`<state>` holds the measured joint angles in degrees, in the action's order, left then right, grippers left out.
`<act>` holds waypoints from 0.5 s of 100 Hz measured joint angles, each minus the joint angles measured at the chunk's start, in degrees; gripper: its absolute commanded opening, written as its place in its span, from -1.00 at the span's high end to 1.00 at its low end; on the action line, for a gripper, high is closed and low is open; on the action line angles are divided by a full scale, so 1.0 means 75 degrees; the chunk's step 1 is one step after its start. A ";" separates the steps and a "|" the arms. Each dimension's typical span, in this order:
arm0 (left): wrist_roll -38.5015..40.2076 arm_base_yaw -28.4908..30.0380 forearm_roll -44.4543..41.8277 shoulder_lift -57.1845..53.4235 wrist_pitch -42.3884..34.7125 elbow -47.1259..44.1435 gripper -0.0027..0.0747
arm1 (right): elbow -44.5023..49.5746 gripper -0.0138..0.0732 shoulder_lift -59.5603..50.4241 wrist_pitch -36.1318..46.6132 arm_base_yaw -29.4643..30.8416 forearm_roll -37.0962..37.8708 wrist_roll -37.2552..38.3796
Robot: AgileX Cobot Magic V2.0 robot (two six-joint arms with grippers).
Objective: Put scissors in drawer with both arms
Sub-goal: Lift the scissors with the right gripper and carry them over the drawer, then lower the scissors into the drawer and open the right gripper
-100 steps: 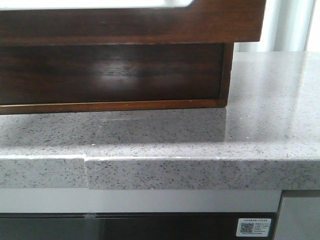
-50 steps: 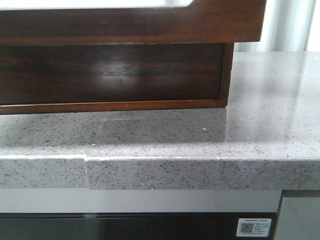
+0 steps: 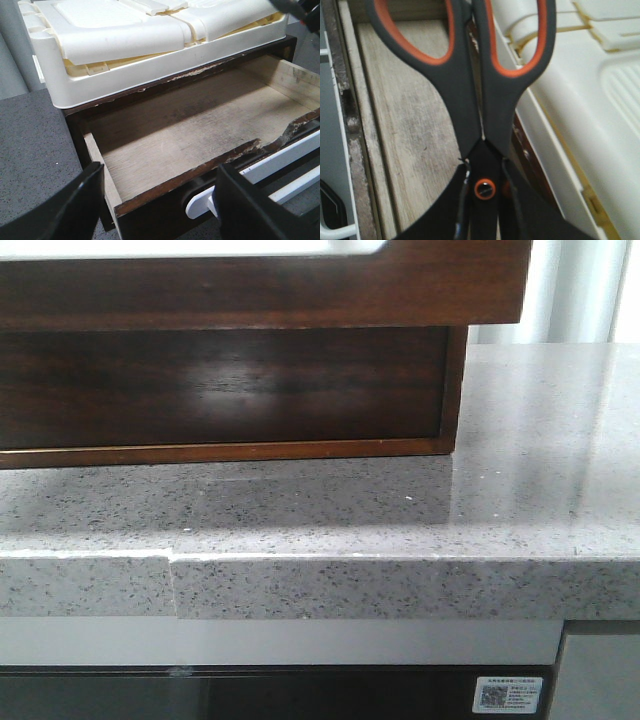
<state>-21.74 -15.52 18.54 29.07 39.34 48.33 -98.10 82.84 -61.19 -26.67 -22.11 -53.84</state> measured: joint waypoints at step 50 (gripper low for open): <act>0.0000 0.0000 0.0000 0.0000 0.0000 0.0000 -0.20 | 0.0000 0.64 0.1399 0.0088 -0.0578 0.0016 -0.1130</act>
<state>-21.74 -15.52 18.54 29.07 39.34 48.33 -98.10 93.33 -60.53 -31.01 -21.99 -62.31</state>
